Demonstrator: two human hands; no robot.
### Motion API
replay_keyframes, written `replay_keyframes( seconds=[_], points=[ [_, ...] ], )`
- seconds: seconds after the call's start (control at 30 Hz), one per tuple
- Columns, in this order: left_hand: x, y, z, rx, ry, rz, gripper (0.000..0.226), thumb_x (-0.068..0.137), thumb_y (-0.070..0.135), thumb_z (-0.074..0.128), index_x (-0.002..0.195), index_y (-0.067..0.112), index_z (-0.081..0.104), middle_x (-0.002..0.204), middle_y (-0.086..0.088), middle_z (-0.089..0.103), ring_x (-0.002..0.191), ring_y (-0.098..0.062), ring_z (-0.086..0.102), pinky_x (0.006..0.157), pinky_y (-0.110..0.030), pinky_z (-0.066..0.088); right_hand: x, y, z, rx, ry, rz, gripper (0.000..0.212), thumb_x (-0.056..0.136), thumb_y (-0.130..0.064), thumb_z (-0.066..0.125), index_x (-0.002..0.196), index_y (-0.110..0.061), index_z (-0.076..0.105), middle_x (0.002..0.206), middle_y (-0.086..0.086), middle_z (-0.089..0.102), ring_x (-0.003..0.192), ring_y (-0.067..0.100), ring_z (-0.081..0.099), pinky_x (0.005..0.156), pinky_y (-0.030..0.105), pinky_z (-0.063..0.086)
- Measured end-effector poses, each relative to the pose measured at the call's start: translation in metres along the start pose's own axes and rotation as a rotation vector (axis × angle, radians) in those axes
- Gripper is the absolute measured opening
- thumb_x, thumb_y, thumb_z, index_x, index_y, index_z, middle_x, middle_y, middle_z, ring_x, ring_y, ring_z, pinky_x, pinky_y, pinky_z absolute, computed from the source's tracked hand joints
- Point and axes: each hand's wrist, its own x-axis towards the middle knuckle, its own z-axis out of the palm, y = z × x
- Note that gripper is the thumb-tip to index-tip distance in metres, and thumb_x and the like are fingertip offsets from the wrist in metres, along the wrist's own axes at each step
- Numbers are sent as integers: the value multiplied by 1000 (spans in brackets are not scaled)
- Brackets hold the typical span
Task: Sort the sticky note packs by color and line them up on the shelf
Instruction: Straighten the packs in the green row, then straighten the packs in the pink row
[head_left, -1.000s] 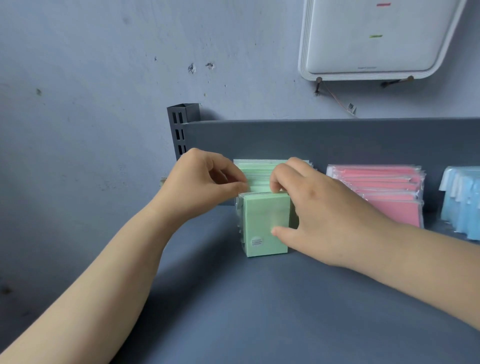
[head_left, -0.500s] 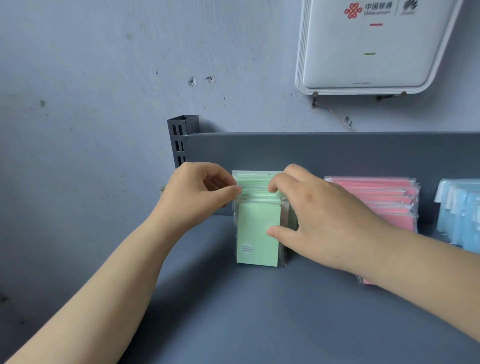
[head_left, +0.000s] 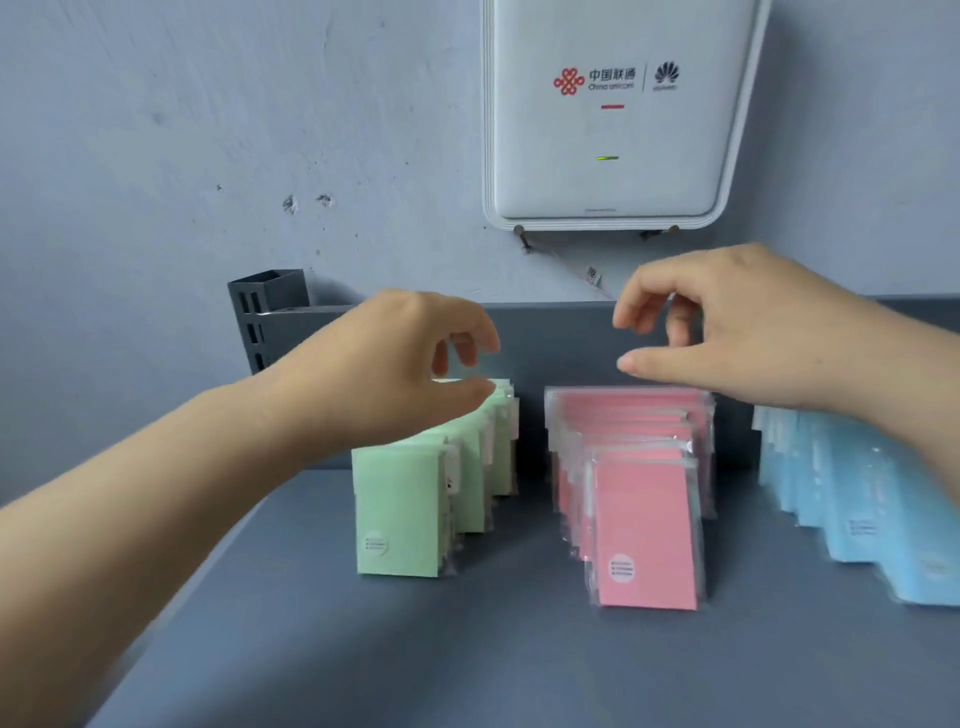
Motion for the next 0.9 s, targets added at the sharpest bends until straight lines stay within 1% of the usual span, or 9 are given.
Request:
replay_keyframes(
  seconds=[0.1,0.23,0.37,0.43,0.53,0.6,0.67,0.77,0.9],
  points=[
    [25,12,10,117,-119,33,28,83,30,63,111,30,59,81,26,50,73,5,51,63,-7,38,-6,26,-7,-62,-74,41,16,77,-31,69,89,-31,58,79,-19,55,71,0,54,65,16,40],
    [57,18,19,169,-198,17,38,83,24,65,120,27,57,95,17,61,64,12,46,60,-4,35,-9,47,-4,-221,-219,61,25,78,-36,68,96,-34,51,85,-20,53,74,-4,48,66,20,40],
    [65,27,25,285,-222,-7,40,79,30,68,117,32,55,98,19,67,75,-3,51,65,-21,44,-12,59,1,-402,-287,82,37,75,-46,67,105,-33,49,95,-17,54,81,6,51,73,28,48],
    [63,32,33,380,-238,24,44,77,35,68,118,35,53,100,20,66,81,-6,48,63,-22,42,-15,61,5,-444,-302,95,39,72,-49,68,102,-33,48,96,-14,56,85,12,55,70,31,49],
    [62,35,49,435,-265,41,45,74,39,69,116,37,52,104,18,65,81,-5,47,71,-25,45,-15,62,14,-440,-276,88,41,69,-49,70,95,-31,44,89,-12,58,80,14,56,61,30,45],
    [63,35,55,430,-238,35,42,74,40,69,113,36,53,101,16,64,81,-7,49,69,-25,44,-14,63,20,-420,-222,72,39,68,-44,69,91,-30,42,81,-10,56,73,14,54,55,28,41],
    [64,34,58,424,-208,22,40,75,36,68,111,35,53,100,15,64,82,-9,49,66,-25,40,-14,64,25,-387,-179,75,35,68,-39,69,89,-30,42,77,-9,56,72,15,53,56,29,42],
    [62,33,58,418,-179,3,36,77,33,67,110,35,55,101,15,63,86,-11,53,69,-25,42,-16,64,28,-338,-151,98,29,69,-33,66,88,-29,44,81,-9,58,77,18,55,63,32,47],
    [57,30,57,459,-119,17,25,80,33,61,105,35,60,102,14,65,95,-14,59,72,-25,44,-17,60,33,-406,-63,54,23,76,-31,61,94,-27,46,79,-7,58,76,21,53,61,30,42]
  ],
)
